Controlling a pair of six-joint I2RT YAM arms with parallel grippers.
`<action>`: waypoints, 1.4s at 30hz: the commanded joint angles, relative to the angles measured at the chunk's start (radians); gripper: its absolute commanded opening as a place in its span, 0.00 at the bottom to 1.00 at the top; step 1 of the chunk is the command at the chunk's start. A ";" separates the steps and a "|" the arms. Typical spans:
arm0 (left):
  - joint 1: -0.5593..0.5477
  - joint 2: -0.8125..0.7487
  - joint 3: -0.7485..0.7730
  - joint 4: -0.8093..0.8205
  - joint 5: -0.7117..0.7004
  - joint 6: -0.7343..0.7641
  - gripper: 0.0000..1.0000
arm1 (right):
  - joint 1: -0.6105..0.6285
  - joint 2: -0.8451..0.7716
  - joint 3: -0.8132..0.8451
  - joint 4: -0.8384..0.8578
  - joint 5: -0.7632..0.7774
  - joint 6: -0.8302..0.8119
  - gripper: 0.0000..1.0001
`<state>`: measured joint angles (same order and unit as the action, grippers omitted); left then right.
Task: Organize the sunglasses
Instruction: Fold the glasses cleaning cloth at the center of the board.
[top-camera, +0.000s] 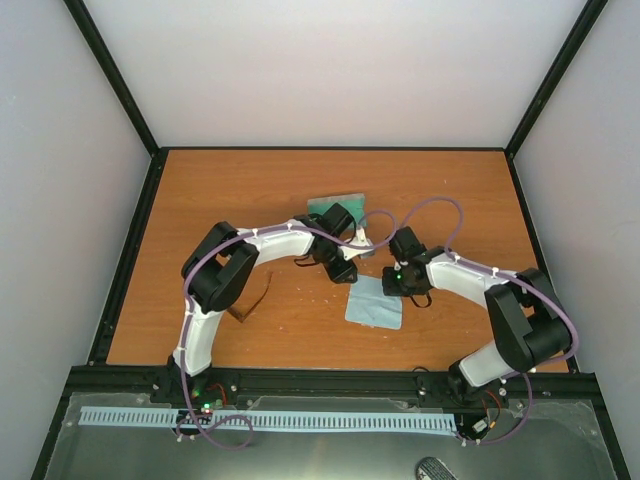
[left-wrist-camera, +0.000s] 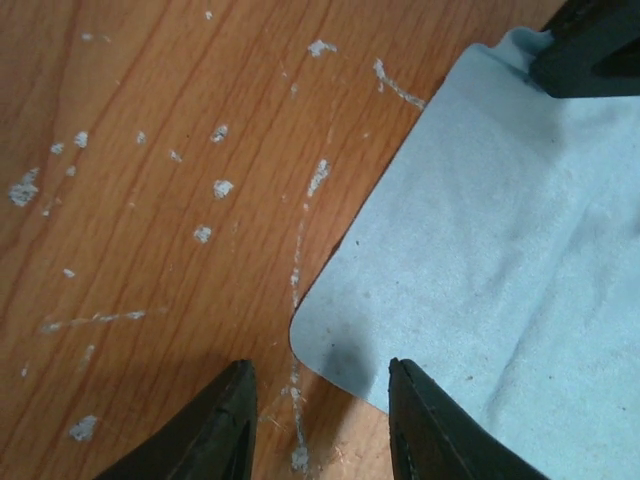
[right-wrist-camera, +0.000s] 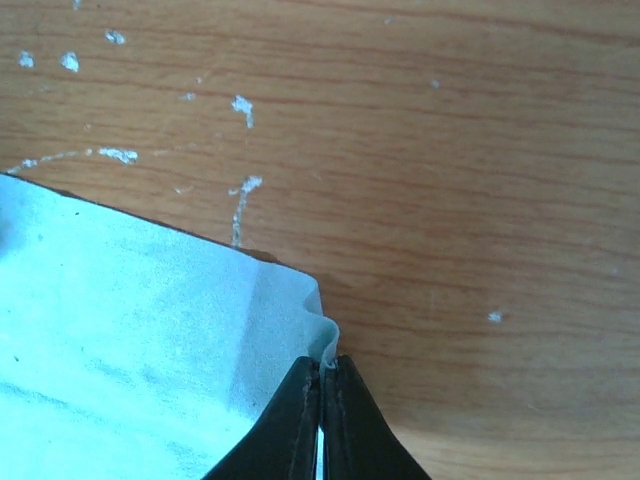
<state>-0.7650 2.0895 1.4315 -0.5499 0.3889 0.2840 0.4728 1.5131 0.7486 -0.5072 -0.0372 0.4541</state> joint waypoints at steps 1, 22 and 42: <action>-0.012 0.026 0.042 0.031 0.005 -0.038 0.35 | -0.013 -0.049 -0.030 0.015 -0.008 0.017 0.03; -0.077 0.031 -0.073 0.090 -0.096 0.004 0.01 | -0.045 -0.093 -0.053 0.039 -0.024 0.015 0.03; -0.015 -0.007 0.144 0.077 -0.172 0.035 0.00 | -0.162 -0.079 0.015 0.108 -0.116 -0.083 0.03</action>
<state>-0.8070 2.0914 1.4975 -0.4519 0.2317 0.2981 0.3351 1.4132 0.7158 -0.4328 -0.1139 0.4217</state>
